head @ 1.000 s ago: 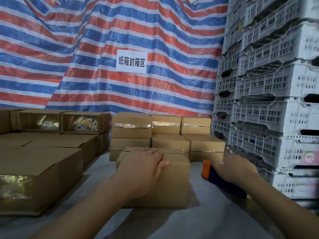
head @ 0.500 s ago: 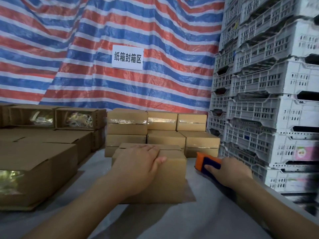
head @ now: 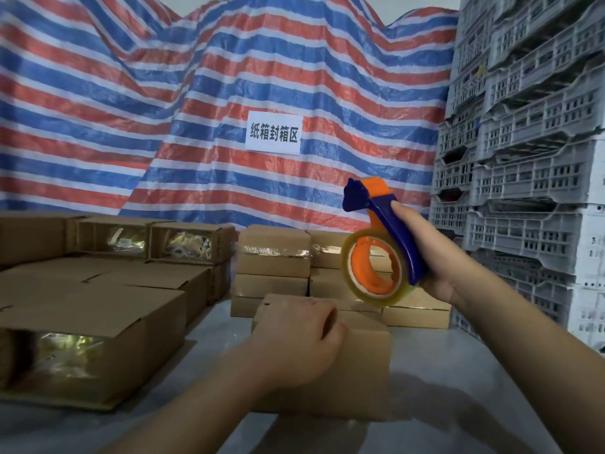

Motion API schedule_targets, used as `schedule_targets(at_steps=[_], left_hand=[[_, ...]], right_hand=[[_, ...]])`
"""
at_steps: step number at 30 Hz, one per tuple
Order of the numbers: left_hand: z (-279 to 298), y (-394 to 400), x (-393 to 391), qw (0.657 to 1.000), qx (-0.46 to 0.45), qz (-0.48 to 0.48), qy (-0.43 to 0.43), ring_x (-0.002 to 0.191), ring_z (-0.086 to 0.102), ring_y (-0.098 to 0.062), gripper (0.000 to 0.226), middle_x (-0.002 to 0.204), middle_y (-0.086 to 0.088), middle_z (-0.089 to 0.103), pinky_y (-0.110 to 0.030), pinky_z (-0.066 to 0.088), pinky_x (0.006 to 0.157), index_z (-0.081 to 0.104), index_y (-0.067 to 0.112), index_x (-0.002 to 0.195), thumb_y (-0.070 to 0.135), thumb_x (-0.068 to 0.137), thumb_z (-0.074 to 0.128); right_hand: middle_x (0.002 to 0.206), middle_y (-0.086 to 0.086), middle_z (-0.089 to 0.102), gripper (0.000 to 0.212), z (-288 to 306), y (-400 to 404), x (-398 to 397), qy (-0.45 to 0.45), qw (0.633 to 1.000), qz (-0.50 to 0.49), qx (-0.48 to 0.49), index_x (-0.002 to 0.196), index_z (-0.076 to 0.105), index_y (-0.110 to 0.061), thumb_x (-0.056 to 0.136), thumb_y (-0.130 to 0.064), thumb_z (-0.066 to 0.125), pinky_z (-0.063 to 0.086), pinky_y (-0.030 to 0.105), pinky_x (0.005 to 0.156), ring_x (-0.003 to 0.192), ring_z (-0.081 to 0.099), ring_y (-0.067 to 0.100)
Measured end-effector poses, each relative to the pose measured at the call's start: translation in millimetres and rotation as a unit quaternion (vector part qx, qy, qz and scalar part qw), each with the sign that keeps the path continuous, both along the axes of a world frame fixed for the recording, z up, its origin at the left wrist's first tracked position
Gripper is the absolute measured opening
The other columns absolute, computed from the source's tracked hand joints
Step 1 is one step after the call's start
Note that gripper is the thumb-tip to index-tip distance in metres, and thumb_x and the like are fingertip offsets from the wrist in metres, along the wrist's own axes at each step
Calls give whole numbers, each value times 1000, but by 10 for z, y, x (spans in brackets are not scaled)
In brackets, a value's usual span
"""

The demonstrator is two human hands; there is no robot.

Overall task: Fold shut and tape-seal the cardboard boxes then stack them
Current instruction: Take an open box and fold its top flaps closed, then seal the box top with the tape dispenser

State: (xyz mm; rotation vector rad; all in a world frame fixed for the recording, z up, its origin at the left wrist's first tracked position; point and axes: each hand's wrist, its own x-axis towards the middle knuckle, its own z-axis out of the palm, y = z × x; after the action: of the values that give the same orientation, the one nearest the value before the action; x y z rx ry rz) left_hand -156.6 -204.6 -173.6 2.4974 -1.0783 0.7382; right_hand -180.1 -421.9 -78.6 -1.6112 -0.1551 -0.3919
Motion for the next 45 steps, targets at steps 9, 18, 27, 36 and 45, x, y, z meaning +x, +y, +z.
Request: schedule_targets(at_steps=[9,18,27,36,45], left_hand=[[72,2,14,995,-53,-28,76,75,60,-7,39,82,7,63,-36,54,78,54,31,107,61,97,31],[125,-212,-97,991,-91,62,70,82,58,-1,67,100,14,64,-23,47,70,42,32,128,78,80,53],[122,-333,-116,988,-97,104,60,84,63,-9,63,93,8,65,-32,56,77,51,25,114,78,80,52],[390,-31,16,827,-439,-2,350,89,58,-11,38,97,0,63,-29,46,72,60,22,91,34,106,27],[573,112,104,620,-586,-116,508,83,61,-22,53,87,-13,69,-35,47,89,66,-3,98,46,98,47]], right_hand=[[92,11,76,65,-29,80,119,58,996,65,-12,119,66,-13,77,-63,69,58,32,60,72,74,22],[104,9,77,97,149,29,64,147,971,4,-189,115,68,-15,48,-86,73,59,44,85,93,75,26],[98,10,77,66,80,170,131,83,991,19,-100,114,69,-12,74,-65,67,59,34,72,78,75,20],[90,6,78,57,74,165,221,24,994,24,-106,124,59,-16,82,-55,68,56,25,53,68,75,18],[93,11,78,70,140,227,268,34,980,61,-186,107,66,-17,58,-66,74,62,32,67,72,74,22]])
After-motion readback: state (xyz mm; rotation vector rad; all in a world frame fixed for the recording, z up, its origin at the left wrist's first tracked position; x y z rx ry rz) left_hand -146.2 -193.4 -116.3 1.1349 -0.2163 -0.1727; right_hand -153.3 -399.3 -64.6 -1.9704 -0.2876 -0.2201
